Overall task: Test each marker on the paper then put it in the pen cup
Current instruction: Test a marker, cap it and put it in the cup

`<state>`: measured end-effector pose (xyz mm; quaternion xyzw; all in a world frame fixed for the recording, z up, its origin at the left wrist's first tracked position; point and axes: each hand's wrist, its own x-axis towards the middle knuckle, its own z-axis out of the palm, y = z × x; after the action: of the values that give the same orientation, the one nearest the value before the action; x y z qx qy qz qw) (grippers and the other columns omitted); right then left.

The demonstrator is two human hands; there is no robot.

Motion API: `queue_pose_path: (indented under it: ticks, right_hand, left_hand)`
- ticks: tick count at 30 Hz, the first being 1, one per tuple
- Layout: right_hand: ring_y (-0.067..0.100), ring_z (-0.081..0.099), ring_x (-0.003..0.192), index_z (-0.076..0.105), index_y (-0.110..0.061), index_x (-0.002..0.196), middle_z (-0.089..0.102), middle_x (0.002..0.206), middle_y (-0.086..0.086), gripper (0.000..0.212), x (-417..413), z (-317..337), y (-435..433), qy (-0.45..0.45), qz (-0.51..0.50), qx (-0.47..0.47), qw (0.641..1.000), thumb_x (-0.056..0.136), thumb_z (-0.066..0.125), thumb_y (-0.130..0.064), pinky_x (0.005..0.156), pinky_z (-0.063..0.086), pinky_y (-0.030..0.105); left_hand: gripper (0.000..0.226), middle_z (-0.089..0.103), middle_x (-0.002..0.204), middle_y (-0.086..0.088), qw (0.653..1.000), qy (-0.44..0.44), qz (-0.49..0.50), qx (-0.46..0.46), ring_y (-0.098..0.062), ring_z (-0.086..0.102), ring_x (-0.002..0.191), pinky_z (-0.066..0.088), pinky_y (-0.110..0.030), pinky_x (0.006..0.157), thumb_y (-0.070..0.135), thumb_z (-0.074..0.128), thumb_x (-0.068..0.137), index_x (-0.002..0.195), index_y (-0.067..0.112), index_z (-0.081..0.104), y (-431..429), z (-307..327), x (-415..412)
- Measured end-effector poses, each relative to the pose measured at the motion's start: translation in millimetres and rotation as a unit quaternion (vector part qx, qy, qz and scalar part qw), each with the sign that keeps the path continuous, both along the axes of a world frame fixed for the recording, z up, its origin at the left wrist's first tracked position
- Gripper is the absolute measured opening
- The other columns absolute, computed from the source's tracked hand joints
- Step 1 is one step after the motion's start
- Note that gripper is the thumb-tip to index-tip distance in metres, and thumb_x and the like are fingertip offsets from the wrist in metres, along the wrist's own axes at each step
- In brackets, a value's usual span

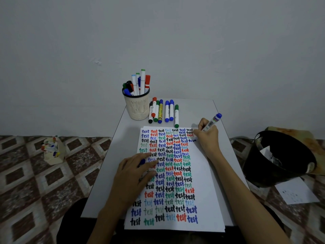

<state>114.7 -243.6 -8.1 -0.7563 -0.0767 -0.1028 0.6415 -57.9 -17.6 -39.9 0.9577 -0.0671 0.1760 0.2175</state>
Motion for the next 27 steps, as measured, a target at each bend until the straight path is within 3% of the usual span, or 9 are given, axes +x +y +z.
queue_pose_path:
  ticks: [6, 12, 14, 17, 20, 22, 24, 27]
  right_hand:
    - [-0.002, 0.044, 0.047, 0.038, -0.012, 0.064, 0.043, 0.059, 0.002, 0.036, -1.9, 1.9, -0.1, -0.007, 0.010, 0.010, 1.000, 0.079, 0.055, 0.016, 0.047, 0.038, 0.011]
    - [0.002, 0.044, 0.048, 0.037, -0.013, 0.061, 0.042, 0.057, 0.002, 0.039, 2.2, 1.4, -0.9, 0.015, 0.023, -0.001, 1.000, 0.077, 0.055, 0.017, 0.049, 0.040, 0.021]
    - [0.001, 0.043, 0.046, 0.039, -0.013, 0.063, 0.043, 0.058, 0.002, 0.038, 1.0, 3.0, -2.1, 0.014, 0.014, 0.035, 0.999, 0.079, 0.056, 0.017, 0.048, 0.040, 0.018]
    - [0.006, 0.042, 0.044, 0.044, -0.016, 0.065, 0.047, 0.056, -0.001, 0.036, 0.2, 5.7, -8.4, 0.025, -0.032, 0.167, 0.985, 0.080, 0.070, 0.004, 0.046, 0.040, 0.019]
    - [0.009, 0.048, 0.052, 0.050, -0.015, 0.069, 0.054, 0.065, 0.001, 0.030, -1.7, 7.7, -10.4, 0.035, -0.032, 0.200, 0.979, 0.076, 0.078, -0.006, 0.050, 0.045, 0.020]
    - [0.016, 0.059, 0.067, 0.059, -0.011, 0.077, 0.062, 0.075, 0.005, 0.018, -4.8, 10.0, -8.2, 0.041, -0.003, 0.207, 0.977, 0.077, 0.075, -0.003, 0.060, 0.053, 0.022]
    - [0.028, 0.067, 0.086, 0.066, -0.006, 0.088, 0.069, 0.090, 0.011, 0.006, -11.0, 16.0, -6.2, 0.064, 0.049, 0.248, 0.966, 0.085, 0.065, -0.001, 0.076, 0.057, 0.031]
    - [0.032, 0.069, 0.092, 0.067, -0.004, 0.094, 0.071, 0.097, 0.017, 0.020, -29.2, 28.3, -1.8, 0.096, 0.129, 0.275, 0.948, 0.089, 0.049, -0.010, 0.078, 0.059, 0.040]
  left_hand:
    - [0.047, 0.049, 0.137, 0.013, 1.000, -0.003, 0.000, 0.000, -0.008, 0.039, 0.128, 0.018, -0.031, 0.107, 0.058, 0.030, 0.093, 0.124, 0.038, 0.059, 0.2, -0.6, 0.9]
    - [0.045, 0.050, 0.135, 0.012, 1.000, -0.002, 0.000, 0.000, -0.009, 0.041, 0.126, 0.018, -0.030, 0.105, 0.057, 0.031, 0.093, 0.124, 0.037, 0.059, 0.4, 0.3, 0.2]
    - [0.046, 0.049, 0.136, 0.012, 1.000, 0.003, -0.002, -0.003, -0.009, 0.040, 0.127, 0.017, -0.029, 0.106, 0.058, 0.031, 0.093, 0.124, 0.038, 0.058, 0.7, 1.0, 0.5]
    - [0.048, 0.042, 0.143, 0.014, 1.000, 0.007, -0.007, -0.010, -0.009, 0.037, 0.130, 0.018, -0.031, 0.106, 0.061, 0.029, 0.092, 0.125, 0.039, 0.056, 0.1, 2.1, 1.3]
    - [0.049, 0.026, 0.152, 0.016, 0.998, 0.004, -0.017, -0.056, -0.005, 0.026, 0.137, 0.019, -0.035, 0.109, 0.062, 0.036, 0.089, 0.131, 0.040, 0.051, 0.4, 5.6, 0.9]
    - [0.053, 0.023, 0.153, 0.017, 0.993, 0.008, -0.009, -0.121, -0.005, 0.025, 0.138, 0.023, -0.035, 0.109, 0.063, 0.041, 0.087, 0.134, 0.040, 0.047, 2.4, 10.0, -0.7]
    - [0.060, 0.031, 0.150, 0.011, 0.992, 0.005, 0.018, -0.126, -0.011, 0.033, 0.134, 0.029, -0.040, 0.109, 0.067, 0.040, 0.085, 0.136, 0.036, 0.044, 8.2, 11.6, -1.5]
    - [0.067, 0.049, 0.136, 0.005, 0.994, 0.022, 0.053, -0.088, -0.016, 0.046, 0.124, 0.034, -0.049, 0.105, 0.068, 0.041, 0.082, 0.135, 0.027, 0.046, 24.2, 7.1, -1.2]
